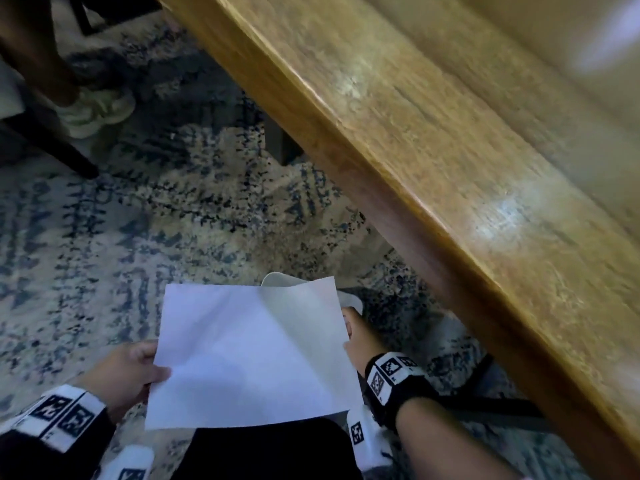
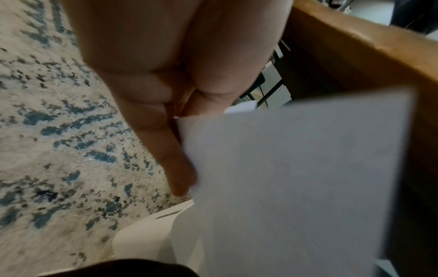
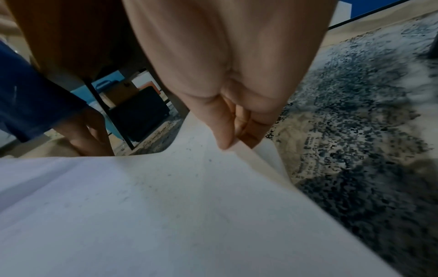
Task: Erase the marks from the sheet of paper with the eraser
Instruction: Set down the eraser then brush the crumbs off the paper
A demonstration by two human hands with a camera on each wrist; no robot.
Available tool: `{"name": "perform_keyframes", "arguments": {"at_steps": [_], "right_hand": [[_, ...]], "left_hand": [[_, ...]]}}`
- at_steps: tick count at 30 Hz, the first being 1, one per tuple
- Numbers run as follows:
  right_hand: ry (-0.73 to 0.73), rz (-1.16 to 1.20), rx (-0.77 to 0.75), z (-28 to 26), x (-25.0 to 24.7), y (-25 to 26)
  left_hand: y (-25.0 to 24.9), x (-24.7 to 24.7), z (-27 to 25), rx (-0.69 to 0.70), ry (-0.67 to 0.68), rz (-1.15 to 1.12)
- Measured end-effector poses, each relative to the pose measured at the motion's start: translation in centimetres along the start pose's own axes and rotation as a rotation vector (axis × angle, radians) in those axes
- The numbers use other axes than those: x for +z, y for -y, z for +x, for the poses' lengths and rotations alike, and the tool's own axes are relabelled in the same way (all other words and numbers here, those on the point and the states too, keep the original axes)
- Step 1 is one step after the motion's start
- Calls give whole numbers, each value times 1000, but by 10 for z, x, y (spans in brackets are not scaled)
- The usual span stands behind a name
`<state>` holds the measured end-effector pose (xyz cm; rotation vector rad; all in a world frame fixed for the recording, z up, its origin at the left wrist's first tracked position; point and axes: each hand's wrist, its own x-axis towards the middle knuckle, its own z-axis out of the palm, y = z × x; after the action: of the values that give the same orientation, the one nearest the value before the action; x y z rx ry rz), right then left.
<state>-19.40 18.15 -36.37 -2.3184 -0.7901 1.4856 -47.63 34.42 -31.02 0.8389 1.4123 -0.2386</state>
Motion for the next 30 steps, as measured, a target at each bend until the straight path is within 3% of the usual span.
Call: {"name": "perform_keyframes", "arguments": {"at_steps": [3,11,14,18,22,26,30], "right_hand": [[6,-93,-17,23,4,-7],[160,-275,36,71,20,-7],[168,-322,24,84,29,-9],[261,-369,57,99,40,-17],[320,-388,56,97,37,-22],[333,-317,-88,80,32,-5],[327,-222,-429,38,51,43]], "left_hand": [[7,1,-3,32,-77,3],[8,31,-13,121,-45,-180],[7,42,-7,157,-75,-121],[11,51,7,127,-140,-99],[9,60,11,112,-118,-108],[7,68,12,128,-133,-42],[2,79,13,169,-148,65]]}}
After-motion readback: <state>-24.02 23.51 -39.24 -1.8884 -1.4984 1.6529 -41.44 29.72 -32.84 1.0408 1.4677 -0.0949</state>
